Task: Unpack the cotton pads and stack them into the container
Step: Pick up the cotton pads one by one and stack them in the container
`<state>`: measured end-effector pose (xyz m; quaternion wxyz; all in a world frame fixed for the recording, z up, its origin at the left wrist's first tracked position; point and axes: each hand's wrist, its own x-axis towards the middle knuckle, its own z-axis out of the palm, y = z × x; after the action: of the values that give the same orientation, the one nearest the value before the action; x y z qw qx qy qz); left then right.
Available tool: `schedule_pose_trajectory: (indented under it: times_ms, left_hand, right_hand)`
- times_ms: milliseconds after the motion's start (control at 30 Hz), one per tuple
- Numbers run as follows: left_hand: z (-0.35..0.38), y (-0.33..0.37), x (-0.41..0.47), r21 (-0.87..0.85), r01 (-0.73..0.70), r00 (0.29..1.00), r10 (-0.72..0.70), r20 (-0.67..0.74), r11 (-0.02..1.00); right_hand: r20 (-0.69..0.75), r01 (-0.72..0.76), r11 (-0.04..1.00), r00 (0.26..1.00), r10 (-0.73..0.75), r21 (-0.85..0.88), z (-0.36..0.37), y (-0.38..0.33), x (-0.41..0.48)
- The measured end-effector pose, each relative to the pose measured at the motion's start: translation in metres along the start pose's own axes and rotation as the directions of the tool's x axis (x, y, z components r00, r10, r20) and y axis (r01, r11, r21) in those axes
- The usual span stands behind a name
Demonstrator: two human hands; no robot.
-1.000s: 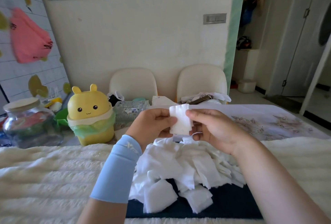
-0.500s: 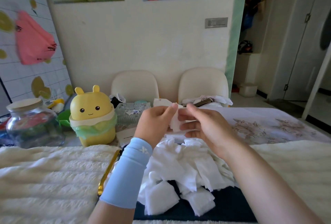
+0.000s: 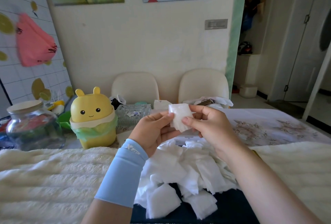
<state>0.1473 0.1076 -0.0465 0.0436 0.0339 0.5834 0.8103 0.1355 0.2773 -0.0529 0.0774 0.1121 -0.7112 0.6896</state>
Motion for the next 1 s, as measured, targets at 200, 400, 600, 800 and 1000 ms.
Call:
schedule_pose_trajectory:
  times_ms: [200,400,600,800,1000]
  left_hand:
    - [-0.001,0.001,-0.001,0.033,0.029,1.000,-0.029,-0.001,0.999]
    - [0.000,0.011,-0.008,0.178,0.040,0.998,-0.049,0.048,0.983]
    - [0.004,0.011,-0.010,0.222,0.067,0.997,-0.059,-0.044,0.973]
    - [0.002,0.008,-0.007,0.164,0.123,0.990,-0.108,-0.094,0.979]
    - [-0.003,0.005,-0.002,0.189,0.017,0.958,0.038,-0.283,0.982]
  right_hand:
    - [-0.038,0.256,0.865,0.953,-0.301,-0.432,-0.005,-0.001,-0.001]
    - [0.179,0.493,0.642,0.853,-0.490,-0.587,-0.010,-0.009,0.000]
    - [0.257,0.448,0.654,0.892,-0.372,-0.610,-0.011,-0.018,-0.005]
    - [0.230,0.372,0.750,0.928,-0.292,-0.548,-0.015,-0.018,-0.004]
    - [0.123,0.092,0.995,0.989,-0.087,-0.034,-0.029,-0.031,-0.004]
